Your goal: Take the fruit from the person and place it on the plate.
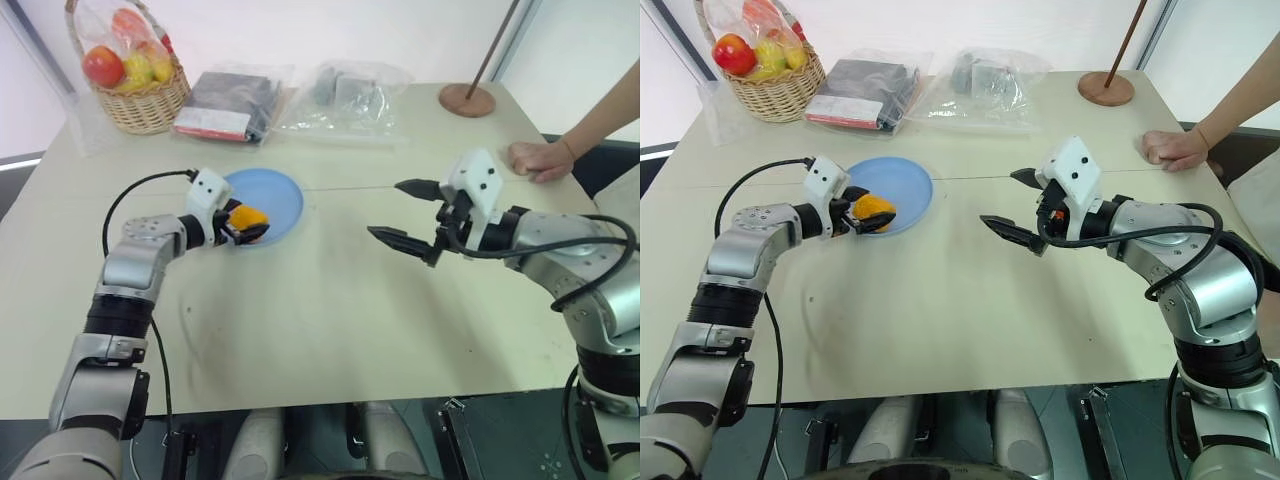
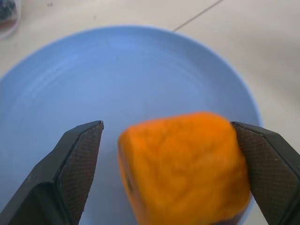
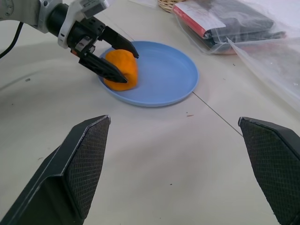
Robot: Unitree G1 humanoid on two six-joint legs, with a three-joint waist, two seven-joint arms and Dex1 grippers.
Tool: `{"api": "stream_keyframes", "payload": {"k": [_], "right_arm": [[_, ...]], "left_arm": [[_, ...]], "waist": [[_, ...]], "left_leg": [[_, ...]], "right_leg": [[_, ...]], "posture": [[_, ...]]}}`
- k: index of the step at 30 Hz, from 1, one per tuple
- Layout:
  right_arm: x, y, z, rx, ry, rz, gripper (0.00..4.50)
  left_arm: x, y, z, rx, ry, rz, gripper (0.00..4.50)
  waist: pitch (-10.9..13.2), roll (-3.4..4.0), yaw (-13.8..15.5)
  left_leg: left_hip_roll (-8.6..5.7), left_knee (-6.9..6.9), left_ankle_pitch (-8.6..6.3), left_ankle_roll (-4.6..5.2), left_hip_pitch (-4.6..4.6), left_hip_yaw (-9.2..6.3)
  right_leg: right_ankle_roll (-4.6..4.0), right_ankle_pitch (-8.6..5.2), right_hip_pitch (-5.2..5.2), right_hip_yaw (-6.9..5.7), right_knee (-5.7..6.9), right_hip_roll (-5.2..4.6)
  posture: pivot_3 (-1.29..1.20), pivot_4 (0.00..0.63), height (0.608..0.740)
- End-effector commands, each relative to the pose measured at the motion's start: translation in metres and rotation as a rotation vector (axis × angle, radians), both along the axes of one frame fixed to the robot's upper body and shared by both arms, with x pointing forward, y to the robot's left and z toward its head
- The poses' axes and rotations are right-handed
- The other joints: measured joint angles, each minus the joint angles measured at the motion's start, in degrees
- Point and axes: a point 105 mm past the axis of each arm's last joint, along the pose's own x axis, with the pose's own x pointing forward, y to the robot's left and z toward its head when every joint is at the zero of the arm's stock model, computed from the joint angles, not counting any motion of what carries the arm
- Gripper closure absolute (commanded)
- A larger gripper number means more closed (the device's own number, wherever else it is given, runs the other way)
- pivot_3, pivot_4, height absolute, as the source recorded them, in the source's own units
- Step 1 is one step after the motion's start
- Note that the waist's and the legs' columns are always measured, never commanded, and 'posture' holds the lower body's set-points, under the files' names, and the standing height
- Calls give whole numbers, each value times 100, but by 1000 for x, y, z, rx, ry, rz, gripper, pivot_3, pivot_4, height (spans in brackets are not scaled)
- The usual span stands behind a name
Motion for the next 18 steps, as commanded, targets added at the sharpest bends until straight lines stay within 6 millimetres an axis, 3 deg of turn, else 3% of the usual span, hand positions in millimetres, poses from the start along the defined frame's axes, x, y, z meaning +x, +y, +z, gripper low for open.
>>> {"api": "stream_keyframes", "payload": {"k": [1,5,8,12,18], "right_arm": [[-6,3,11,10,-47,25,0],[-6,3,10,-3,-42,37,0],[-6,2,10,-20,-38,57,0],[-5,7,10,-47,-31,115,0],[1,12,12,-51,-41,147,0]], "left_arm": [[-6,7,54,-85,-108,-13,45],[-24,25,95,-109,-142,-24,45],[-42,38,107,-61,-123,-51,45],[-74,62,100,63,-26,-97,45],[-106,92,82,168,115,-95,45]], "waist": [[0,0,-6],[0,0,-22],[1,1,-31],[1,3,-48],[2,4,-20]], "left_leg": [[0,0,0,0,0,0],[3,0,0,0,0,-1],[3,-2,0,0,1,1],[3,-6,0,0,7,5],[6,-6,0,0,6,5]], "right_leg": [[0,0,0,0,0,0],[0,0,-1,0,0,3],[0,-1,-2,0,0,5],[-1,-1,0,3,0,4],[-4,-3,-1,2,-5,4]], "posture": [[0,150,740],[0,150,740],[0,150,740],[0,150,740],[0,150,740]]}}
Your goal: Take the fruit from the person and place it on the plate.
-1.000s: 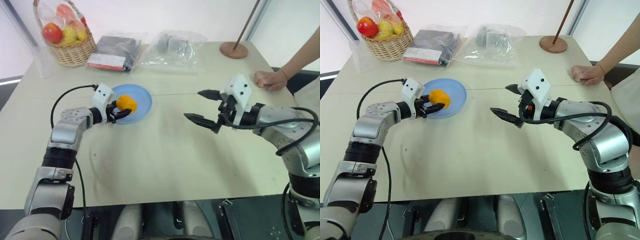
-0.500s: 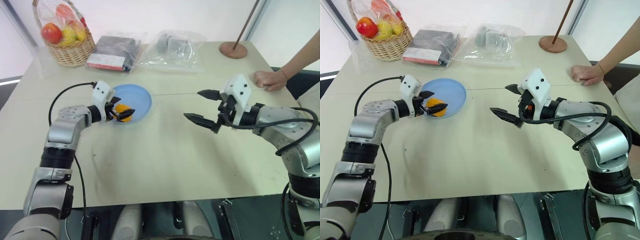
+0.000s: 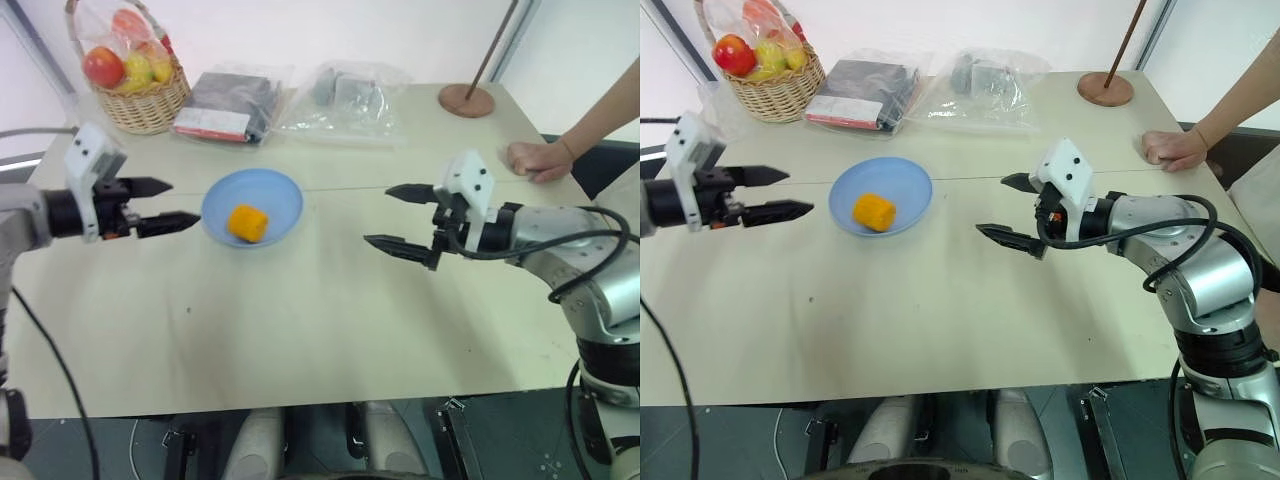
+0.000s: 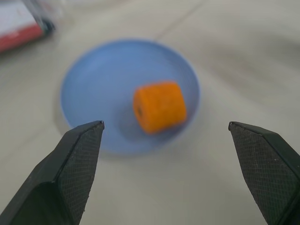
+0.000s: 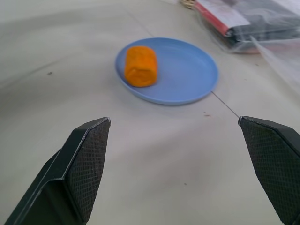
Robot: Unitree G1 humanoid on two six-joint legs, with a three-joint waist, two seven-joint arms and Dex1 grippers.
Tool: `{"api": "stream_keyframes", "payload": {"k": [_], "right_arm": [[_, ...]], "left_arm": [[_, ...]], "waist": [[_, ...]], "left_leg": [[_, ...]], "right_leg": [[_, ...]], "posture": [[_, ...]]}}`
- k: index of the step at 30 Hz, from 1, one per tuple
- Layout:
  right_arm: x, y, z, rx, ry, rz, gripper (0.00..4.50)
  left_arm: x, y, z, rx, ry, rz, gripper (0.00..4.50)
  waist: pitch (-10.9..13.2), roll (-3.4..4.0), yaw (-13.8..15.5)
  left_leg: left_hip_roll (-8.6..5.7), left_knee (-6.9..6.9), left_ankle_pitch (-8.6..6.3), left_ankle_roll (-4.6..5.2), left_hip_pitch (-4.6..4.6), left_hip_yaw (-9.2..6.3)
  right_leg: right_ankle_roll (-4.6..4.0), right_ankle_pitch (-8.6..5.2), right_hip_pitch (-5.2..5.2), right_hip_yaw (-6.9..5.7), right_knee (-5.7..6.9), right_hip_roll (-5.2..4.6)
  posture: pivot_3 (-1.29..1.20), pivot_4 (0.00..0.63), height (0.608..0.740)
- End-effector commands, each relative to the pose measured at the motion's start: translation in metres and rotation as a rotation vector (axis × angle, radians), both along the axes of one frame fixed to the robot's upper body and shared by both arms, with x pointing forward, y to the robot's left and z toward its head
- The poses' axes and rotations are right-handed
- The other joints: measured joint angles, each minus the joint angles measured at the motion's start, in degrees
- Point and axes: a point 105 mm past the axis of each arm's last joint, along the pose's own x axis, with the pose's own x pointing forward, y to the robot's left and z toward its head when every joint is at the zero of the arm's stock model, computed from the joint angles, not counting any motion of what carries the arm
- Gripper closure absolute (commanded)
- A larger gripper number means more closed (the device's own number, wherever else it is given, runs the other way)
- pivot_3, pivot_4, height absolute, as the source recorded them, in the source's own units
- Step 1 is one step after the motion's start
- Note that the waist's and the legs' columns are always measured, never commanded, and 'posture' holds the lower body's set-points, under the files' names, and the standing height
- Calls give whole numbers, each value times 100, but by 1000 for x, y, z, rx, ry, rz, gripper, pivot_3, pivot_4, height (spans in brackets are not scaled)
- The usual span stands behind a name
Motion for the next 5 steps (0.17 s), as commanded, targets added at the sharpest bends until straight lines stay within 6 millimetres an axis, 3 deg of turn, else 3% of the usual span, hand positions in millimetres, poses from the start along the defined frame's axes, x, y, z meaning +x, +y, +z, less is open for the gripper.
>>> {"api": "stream_keyframes", "payload": {"k": [1,5], "right_arm": [[1,2,11,3,-55,19,0],[3,3,11,3,-58,26,0]], "left_arm": [[-14,9,11,47,-26,-23,45],[-17,9,9,38,-29,-22,45]], "waist": [[0,0,20],[0,-1,43]], "left_leg": [[0,0,0,0,-1,-1],[-2,1,0,0,-3,-2]], "right_leg": [[0,0,0,0,-1,-1],[-1,0,2,-3,-2,-6]], "posture": [[0,150,740],[0,150,740]]}}
